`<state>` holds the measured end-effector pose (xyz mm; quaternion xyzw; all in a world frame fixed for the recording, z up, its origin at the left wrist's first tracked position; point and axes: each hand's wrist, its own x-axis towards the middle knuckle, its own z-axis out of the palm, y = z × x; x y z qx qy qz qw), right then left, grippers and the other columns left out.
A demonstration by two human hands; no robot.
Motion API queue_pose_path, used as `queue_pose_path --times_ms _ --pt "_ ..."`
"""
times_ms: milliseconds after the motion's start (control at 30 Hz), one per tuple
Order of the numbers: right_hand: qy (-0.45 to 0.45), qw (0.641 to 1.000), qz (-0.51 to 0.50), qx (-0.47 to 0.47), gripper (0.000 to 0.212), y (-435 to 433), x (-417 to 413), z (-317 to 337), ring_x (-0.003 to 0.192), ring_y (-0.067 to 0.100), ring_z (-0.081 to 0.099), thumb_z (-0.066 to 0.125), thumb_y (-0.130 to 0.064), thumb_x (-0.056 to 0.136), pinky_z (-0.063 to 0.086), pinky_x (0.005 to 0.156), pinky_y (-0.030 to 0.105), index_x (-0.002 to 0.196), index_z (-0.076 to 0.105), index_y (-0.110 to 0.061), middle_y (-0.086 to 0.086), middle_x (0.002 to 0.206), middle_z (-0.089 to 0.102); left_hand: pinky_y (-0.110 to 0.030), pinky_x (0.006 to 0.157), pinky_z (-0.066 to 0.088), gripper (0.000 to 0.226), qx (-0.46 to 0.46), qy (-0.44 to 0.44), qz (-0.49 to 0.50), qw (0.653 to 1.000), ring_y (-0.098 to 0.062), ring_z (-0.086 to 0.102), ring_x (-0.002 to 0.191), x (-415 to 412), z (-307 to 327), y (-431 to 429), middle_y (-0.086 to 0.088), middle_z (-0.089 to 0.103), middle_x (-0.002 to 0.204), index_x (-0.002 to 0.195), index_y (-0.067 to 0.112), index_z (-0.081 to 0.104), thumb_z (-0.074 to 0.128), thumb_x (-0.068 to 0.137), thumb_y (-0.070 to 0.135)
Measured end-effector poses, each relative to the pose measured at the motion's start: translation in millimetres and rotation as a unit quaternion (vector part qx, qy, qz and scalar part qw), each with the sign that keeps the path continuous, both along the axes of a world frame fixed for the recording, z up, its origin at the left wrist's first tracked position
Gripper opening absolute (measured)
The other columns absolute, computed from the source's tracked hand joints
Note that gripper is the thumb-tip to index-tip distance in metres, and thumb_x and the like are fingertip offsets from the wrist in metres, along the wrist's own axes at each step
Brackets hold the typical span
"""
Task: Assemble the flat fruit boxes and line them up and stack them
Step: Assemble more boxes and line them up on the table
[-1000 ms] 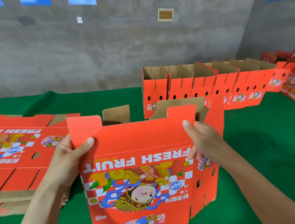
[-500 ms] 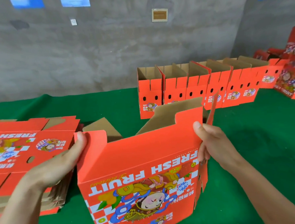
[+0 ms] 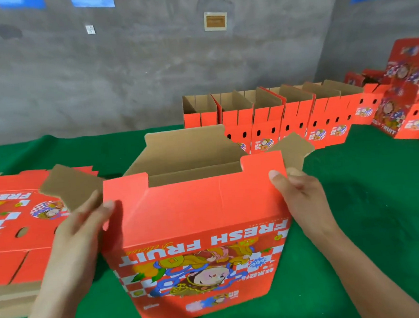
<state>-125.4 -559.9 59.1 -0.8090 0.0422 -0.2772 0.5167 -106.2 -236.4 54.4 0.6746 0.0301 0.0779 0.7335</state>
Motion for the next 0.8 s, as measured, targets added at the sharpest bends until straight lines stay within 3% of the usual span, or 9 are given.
queue_pose_path --times_ms 100,233,333,400,433,533,667,800 --pt "0.012 0.999 -0.038 -0.033 0.058 0 4 -8 0.054 0.020 0.040 0.064 -0.027 0.088 0.028 0.055 0.030 0.048 0.030 -0.003 0.014 0.065 0.047 -0.044 0.108 0.038 0.080 0.109 -0.006 0.071 0.991 -0.014 0.053 0.121 -7 -8 -14 0.010 0.049 0.134 0.144 0.020 0.038 0.077 0.075 0.025" --pt "0.024 0.993 -0.064 -0.099 0.054 -3 4 -16 0.075 0.023 0.056 0.069 -0.034 0.082 0.036 0.067 0.030 0.056 0.046 0.007 0.012 0.078 0.061 -0.043 0.112 0.034 0.077 0.248 -0.039 0.118 0.961 -0.017 0.043 0.132 -10 -12 -25 -0.006 0.041 0.147 0.147 0.015 0.034 0.074 0.081 0.017" --pt "0.031 0.988 -0.071 -0.135 0.028 -4 4 -17 0.095 0.015 0.053 0.077 -0.027 0.074 0.031 0.076 0.015 0.085 0.067 -0.003 -0.002 0.097 0.056 -0.043 0.114 0.030 0.082 0.324 -0.051 0.127 0.936 -0.024 0.037 0.137 -10 -11 -26 -0.013 0.036 0.150 0.147 0.011 0.032 0.075 0.079 0.016" --pt "0.029 0.986 -0.072 -0.147 0.053 -2 0 -18 0.101 0.002 0.041 0.079 -0.022 0.072 0.024 0.084 0.004 0.119 0.059 -0.009 -0.003 0.112 0.045 -0.040 0.116 0.025 0.084 0.363 -0.056 0.134 0.920 -0.026 0.030 0.140 -12 -10 -25 -0.017 0.031 0.152 0.148 0.010 0.030 0.076 0.078 0.017" --pt "0.023 0.985 -0.068 -0.158 0.060 -3 -1 -20 0.098 -0.004 0.035 0.079 -0.020 0.072 0.021 0.083 -0.001 0.126 0.055 -0.010 -0.001 0.115 0.043 -0.037 0.116 0.023 0.085 0.374 -0.054 0.131 0.916 -0.026 0.027 0.142 -13 -9 -25 -0.018 0.029 0.152 0.148 0.012 0.030 0.076 0.077 0.019" --pt "0.008 0.979 -0.049 -0.198 0.044 1 -1 -18 0.091 -0.007 0.034 0.078 -0.013 0.074 0.018 0.083 -0.008 0.114 0.062 -0.007 0.007 0.115 0.048 -0.032 0.117 0.015 0.093 0.377 -0.034 0.099 0.920 -0.019 0.015 0.146 -11 -8 -20 -0.015 0.020 0.156 0.150 0.017 0.027 0.079 0.073 0.024" --pt "0.039 0.976 -0.035 -0.212 0.043 3 3 -19 0.127 0.019 0.035 0.077 -0.010 0.074 0.017 0.101 0.012 0.114 0.062 -0.012 0.006 0.136 0.042 -0.041 0.120 0.013 0.090 0.424 -0.076 0.090 0.898 -0.023 0.012 0.146 -9 -7 -20 -0.009 0.017 0.158 0.147 0.011 0.032 0.081 0.071 0.012" --pt "-0.002 0.966 -0.047 -0.256 0.054 7 0 -13 0.143 0.038 0.014 0.084 -0.009 0.065 0.012 0.115 0.043 0.115 0.063 -0.007 0.014 0.151 0.029 -0.030 0.115 0.005 0.083 0.462 -0.122 0.090 0.874 -0.023 0.006 0.147 -8 -12 -21 0.001 0.012 0.158 0.143 0.009 0.039 0.079 0.071 0.002"
